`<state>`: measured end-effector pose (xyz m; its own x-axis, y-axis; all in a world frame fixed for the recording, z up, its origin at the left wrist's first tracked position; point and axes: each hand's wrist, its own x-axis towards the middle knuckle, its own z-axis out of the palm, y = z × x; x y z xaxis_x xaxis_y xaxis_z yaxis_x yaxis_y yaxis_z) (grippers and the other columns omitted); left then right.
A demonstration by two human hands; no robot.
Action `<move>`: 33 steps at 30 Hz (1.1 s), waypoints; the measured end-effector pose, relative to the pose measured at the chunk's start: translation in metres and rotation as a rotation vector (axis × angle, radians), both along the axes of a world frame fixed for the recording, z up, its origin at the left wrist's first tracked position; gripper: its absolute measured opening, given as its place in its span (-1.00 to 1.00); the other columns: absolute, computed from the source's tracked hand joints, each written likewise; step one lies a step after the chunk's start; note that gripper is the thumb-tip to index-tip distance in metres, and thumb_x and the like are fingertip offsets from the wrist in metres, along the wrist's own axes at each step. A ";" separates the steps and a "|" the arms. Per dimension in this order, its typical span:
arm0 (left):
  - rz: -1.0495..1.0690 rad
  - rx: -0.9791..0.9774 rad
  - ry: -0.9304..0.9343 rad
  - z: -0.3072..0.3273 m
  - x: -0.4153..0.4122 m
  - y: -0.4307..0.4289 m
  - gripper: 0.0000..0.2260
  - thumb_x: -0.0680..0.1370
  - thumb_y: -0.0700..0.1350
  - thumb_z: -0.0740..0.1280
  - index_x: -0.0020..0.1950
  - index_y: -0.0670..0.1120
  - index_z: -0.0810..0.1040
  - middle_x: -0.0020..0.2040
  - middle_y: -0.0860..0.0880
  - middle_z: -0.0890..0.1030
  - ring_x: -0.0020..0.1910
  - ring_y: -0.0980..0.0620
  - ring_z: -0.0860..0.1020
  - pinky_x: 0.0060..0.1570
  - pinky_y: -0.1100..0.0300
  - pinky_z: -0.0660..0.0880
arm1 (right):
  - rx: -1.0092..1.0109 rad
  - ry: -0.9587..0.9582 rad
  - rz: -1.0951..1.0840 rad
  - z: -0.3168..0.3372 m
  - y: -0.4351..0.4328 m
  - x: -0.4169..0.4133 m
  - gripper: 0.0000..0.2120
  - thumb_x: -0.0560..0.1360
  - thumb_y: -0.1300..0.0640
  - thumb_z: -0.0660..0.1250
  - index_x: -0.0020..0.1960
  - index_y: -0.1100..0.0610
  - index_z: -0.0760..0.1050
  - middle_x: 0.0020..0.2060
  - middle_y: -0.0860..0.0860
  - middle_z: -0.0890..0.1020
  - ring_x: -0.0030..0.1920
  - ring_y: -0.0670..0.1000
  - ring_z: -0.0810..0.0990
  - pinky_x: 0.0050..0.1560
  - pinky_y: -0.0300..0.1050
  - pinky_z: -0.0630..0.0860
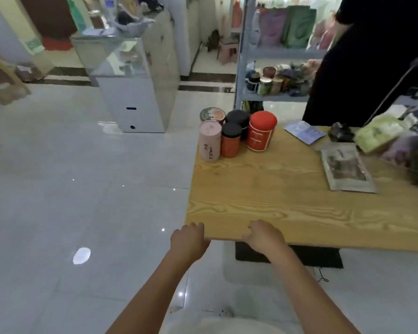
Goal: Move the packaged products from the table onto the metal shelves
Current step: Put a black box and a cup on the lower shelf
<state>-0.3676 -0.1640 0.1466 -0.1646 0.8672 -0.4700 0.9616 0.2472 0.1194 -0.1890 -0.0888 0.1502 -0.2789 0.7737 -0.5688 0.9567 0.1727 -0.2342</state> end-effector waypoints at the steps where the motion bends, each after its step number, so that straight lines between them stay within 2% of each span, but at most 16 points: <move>1: -0.032 0.001 0.005 0.001 0.013 0.011 -0.62 0.62 0.10 0.12 0.33 -0.09 0.35 0.23 -0.08 0.49 0.19 -0.09 0.49 0.04 0.14 0.38 | 0.001 0.000 -0.042 -0.001 0.005 0.019 -0.56 0.58 -0.12 0.17 0.33 0.12 0.42 0.23 0.04 0.51 0.17 0.05 0.51 0.15 -0.08 0.47; 4: -0.127 -0.022 0.022 0.004 0.047 0.043 -0.65 0.62 0.10 0.13 0.30 -0.09 0.36 0.22 -0.07 0.49 0.18 -0.09 0.49 0.01 0.11 0.38 | 0.003 0.014 -0.162 -0.006 0.016 0.063 -0.60 0.58 -0.08 0.16 0.28 0.14 0.46 0.20 0.05 0.53 0.13 0.06 0.52 0.14 -0.06 0.49; 8: -0.292 -0.086 0.052 0.001 0.096 0.084 -0.65 0.63 0.09 0.13 0.31 -0.10 0.35 0.22 -0.11 0.48 0.18 -0.11 0.48 0.01 0.06 0.40 | -0.009 0.025 -0.298 -0.014 0.027 0.112 -0.56 0.58 -0.11 0.13 0.31 0.15 0.44 0.23 0.06 0.50 0.18 0.07 0.49 0.17 -0.03 0.47; 12: -0.409 -0.108 0.023 -0.005 0.149 0.126 -0.63 0.63 0.06 0.13 0.36 -0.10 0.32 0.26 -0.11 0.46 0.22 -0.12 0.45 0.10 0.03 0.40 | -0.030 -0.014 -0.388 -0.019 0.049 0.162 -0.54 0.58 -0.11 0.13 0.32 0.16 0.43 0.24 0.08 0.48 0.21 0.09 0.47 0.17 -0.04 0.46; 17: -0.487 -0.150 0.019 -0.021 0.200 0.190 -0.59 0.63 0.09 0.14 0.40 -0.10 0.30 0.31 -0.12 0.43 0.29 -0.14 0.42 0.18 -0.01 0.39 | -0.009 -0.044 -0.506 -0.021 0.098 0.220 -0.54 0.56 -0.09 0.17 0.31 0.19 0.45 0.24 0.08 0.50 0.20 0.08 0.49 0.18 -0.07 0.46; 25: -0.563 -0.131 -0.044 -0.032 0.299 0.314 -0.57 0.63 0.06 0.14 0.44 -0.09 0.25 0.34 -0.11 0.41 0.32 -0.11 0.39 0.22 0.02 0.35 | 0.077 -0.130 -0.633 -0.004 0.209 0.330 -0.54 0.60 -0.11 0.13 0.39 0.12 0.37 0.33 0.08 0.41 0.31 0.08 0.39 0.25 -0.05 0.40; 33: -0.758 -0.158 -0.006 -0.030 0.390 0.360 -0.54 0.64 0.05 0.11 0.48 -0.11 0.18 0.39 -0.13 0.35 0.33 -0.11 0.37 0.21 0.03 0.35 | 0.106 -0.095 -0.923 -0.003 0.223 0.447 -0.49 0.58 -0.10 0.18 0.46 0.08 0.29 0.41 0.08 0.34 0.38 0.10 0.34 0.30 -0.04 0.37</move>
<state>0.0220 0.1963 0.1171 0.4501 0.6641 -0.5970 0.8742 -0.4639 0.1432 0.2577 0.1343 0.1473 0.5165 0.7151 -0.4710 0.7401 -0.6495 -0.1743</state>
